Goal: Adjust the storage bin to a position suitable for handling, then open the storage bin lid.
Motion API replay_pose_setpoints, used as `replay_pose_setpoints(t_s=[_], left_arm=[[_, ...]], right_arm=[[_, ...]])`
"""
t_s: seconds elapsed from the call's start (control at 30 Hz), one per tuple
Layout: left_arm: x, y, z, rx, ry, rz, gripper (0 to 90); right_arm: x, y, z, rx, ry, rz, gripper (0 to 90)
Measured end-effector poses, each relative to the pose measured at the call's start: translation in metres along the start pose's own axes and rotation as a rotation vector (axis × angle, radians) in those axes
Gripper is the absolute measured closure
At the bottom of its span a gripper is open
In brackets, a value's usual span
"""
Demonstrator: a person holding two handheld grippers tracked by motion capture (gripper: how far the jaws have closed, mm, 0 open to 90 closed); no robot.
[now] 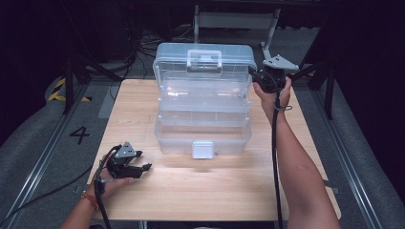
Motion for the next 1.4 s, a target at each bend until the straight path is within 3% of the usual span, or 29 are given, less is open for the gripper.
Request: replay_pose_setpoints(t_s=[0.7, 1.4], left_arm=[[-0.001, 0.002, 0.0, -0.006, -0.005, -0.006, 32.1], [-0.002, 0.001, -0.002, 0.006, 0.007, -0.004, 31.9]], right_arm=[[0.006, 0.005, 0.017, 0.004, -0.024, 0.018, 77.1], [0.01, 0.012, 0.045, 0.027, -0.071, 0.036, 78.5]])
Point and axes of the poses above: each handheld gripper's, and its own axes: z roughly forward along the jaws, x roughly out of its top, y roughly to its right, the point moved 9 cm from there along z, roughly forward along the jaws, and after that the axes turned 9 degrees about -x, right-handed, at the moved point
